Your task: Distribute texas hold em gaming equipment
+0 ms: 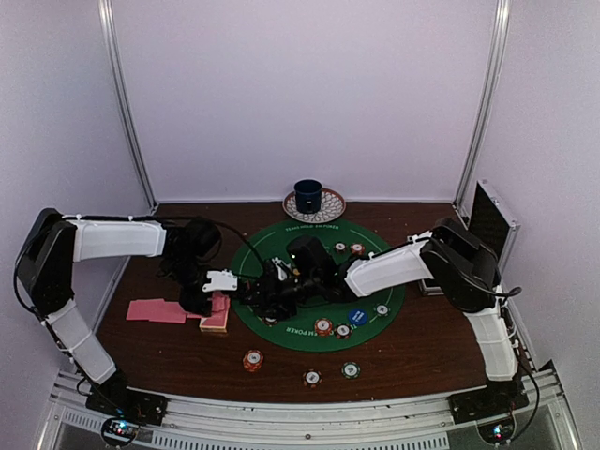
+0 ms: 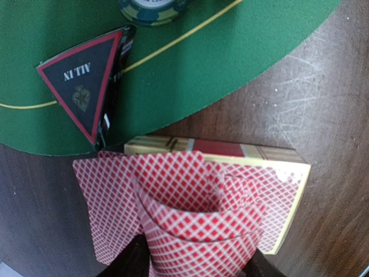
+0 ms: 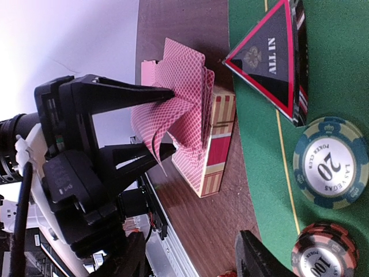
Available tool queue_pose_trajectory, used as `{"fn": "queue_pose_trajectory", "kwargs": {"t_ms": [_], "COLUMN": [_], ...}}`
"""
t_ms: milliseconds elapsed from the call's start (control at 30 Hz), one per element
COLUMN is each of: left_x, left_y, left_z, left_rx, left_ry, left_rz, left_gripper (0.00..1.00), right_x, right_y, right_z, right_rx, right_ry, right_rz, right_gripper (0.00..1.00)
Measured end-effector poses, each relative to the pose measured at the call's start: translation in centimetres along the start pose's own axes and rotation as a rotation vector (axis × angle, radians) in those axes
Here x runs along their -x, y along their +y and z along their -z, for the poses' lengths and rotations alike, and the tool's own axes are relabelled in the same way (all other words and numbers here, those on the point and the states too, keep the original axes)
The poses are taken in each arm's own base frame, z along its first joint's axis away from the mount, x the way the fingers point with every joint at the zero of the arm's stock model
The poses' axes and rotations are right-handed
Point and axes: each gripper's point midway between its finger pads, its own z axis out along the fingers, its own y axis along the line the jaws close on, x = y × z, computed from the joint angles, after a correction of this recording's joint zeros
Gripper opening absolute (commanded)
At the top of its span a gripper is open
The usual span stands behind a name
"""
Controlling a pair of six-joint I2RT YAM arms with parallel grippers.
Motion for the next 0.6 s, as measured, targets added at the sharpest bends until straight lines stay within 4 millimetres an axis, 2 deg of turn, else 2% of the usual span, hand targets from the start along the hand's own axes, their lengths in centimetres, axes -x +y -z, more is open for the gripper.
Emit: {"fn": "queue_pose_trajectory", "kwargs": {"t_ms": [33, 133, 167, 600], "left_x": [0.05, 0.21, 0.23, 0.33], "left_y": [-0.04, -0.14, -0.17, -0.25], "left_z": [-0.04, -0.08, -0.1, 0.02], "left_rx": [-0.001, -0.003, -0.004, -0.009], "left_ry": [0.0, 0.0, 0.001, 0.011], "left_rz": [0.002, 0.002, 0.003, -0.004], "left_gripper": [0.61, 0.81, 0.83, 0.81], "right_x": [-0.06, -0.27, -0.36, -0.35], "right_y": [-0.03, -0.03, -0.08, -0.45], "right_z": [-0.02, -0.12, -0.15, -0.11], "right_rx": [-0.001, -0.002, -0.003, -0.009], "right_ry": [0.001, 0.005, 0.006, 0.002], "right_rz": [0.0, 0.001, 0.001, 0.004], "right_gripper": [0.57, 0.56, 0.56, 0.5]}}
